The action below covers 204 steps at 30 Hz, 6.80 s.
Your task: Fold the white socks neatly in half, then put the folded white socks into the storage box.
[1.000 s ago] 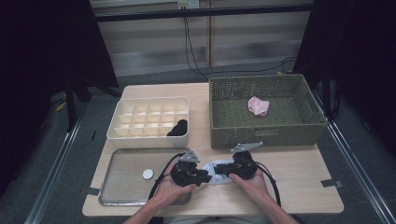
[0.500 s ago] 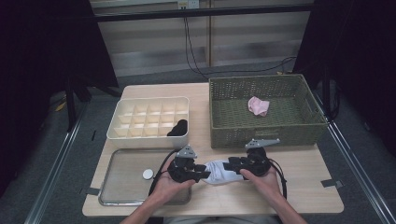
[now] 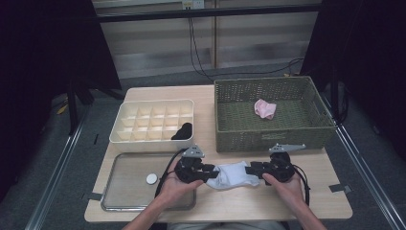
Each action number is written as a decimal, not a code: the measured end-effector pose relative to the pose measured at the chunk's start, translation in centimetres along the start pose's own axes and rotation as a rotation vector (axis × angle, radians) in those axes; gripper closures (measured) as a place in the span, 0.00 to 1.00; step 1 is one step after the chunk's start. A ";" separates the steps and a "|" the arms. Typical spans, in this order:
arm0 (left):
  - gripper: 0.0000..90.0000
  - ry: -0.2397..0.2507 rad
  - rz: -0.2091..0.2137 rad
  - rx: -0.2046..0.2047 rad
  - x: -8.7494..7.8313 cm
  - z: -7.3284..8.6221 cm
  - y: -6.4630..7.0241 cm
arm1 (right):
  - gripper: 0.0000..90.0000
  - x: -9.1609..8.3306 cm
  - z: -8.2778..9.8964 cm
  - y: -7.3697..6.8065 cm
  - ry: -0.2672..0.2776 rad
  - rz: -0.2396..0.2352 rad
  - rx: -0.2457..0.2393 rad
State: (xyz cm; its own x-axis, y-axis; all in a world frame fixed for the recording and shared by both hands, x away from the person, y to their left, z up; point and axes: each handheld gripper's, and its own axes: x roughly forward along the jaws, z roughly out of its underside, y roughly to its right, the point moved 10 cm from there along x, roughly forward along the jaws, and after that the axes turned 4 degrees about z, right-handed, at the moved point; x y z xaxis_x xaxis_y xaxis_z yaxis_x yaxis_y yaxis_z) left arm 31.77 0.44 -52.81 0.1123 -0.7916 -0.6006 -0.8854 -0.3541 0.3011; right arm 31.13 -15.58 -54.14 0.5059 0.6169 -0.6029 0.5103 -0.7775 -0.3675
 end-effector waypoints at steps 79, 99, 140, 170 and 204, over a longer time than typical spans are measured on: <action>0.82 -0.067 0.023 0.040 6.1 0.5 1.8 | 0.93 -0.4 -0.4 -1.4 0.102 -0.103 0.061; 0.65 -0.034 -0.018 0.049 1.5 0.2 1.3 | 0.93 -1.4 -0.5 0.1 0.110 -0.062 0.065; 0.88 -0.081 0.016 -0.014 2.6 3.1 0.5 | 0.93 0.1 -2.5 -3.8 0.132 -0.140 -0.014; 0.92 -0.086 -0.012 -0.040 3.0 3.3 0.7 | 0.86 2.7 0.6 -7.5 0.009 -0.210 -0.066; 0.62 0.053 -0.009 -0.130 2.2 0.6 0.1 | 0.85 3.0 2.4 -7.3 -0.024 -0.191 -0.069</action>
State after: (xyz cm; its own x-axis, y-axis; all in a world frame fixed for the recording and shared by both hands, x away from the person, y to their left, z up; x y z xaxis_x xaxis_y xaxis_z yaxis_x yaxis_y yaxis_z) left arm 31.62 -1.05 -54.59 0.1469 -0.8118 -0.5651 -0.8189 -0.4202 0.3908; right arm 27.28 -8.35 -54.94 0.3791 0.7485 -0.5441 0.6424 -0.6361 -0.4274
